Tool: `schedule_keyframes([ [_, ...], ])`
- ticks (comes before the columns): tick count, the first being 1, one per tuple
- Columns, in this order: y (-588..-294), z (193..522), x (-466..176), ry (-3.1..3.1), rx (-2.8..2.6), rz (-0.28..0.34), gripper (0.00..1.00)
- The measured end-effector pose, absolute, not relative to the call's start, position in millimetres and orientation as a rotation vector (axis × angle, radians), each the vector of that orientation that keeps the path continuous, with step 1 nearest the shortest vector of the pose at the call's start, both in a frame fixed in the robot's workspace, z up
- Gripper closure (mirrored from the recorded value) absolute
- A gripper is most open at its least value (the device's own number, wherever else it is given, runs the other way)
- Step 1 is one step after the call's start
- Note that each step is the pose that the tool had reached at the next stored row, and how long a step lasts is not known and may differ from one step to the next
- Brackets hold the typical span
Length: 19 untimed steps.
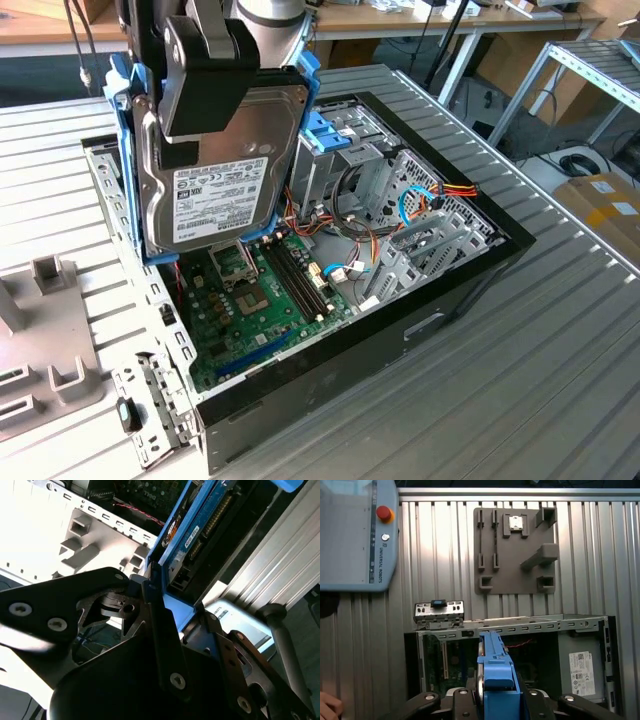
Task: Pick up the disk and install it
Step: 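Pick up the disk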
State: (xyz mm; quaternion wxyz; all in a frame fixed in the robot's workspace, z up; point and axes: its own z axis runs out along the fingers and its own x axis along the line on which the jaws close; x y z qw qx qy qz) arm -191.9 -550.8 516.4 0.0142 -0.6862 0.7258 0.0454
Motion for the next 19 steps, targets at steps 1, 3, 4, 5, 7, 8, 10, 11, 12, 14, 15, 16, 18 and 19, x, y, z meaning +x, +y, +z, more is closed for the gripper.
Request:
schedule_keyframes([
  [1,-552,516,-192,2.26,-2.137,0.141,0.63],
  [3,-555,516,-192,2.26,-2.137,0.141,0.63],
  [4,-556,516,-192,2.26,-2.136,0.141,0.63],
  [5,-558,516,-192,2.26,-2.136,0.141,0.63],
  [7,-560,516,-192,2.26,-2.136,0.141,0.63],
  [8,-562,516,-192,2.26,-2.136,0.141,0.63],
  [10,-564,516,-192,2.26,-2.137,0.141,0.63],
  [11,-564,516,-192,2.26,-2.136,0.141,0.63],
  [12,-564,516,-191,2.26,-2.137,0.141,0.63],
  [14,-564,516,-190,2.26,-2.136,0.141,0.63],
  [15,-564,516,-189,2.26,-2.136,0.141,0.63],
  [16,-564,516,-187,2.26,-2.136,0.141,0.63],
  [18,-564,516,-184,2.26,-2.137,0.141,0.63],
  [19,-564,516,-183,2.26,-2.136,0.141,0.63],
])
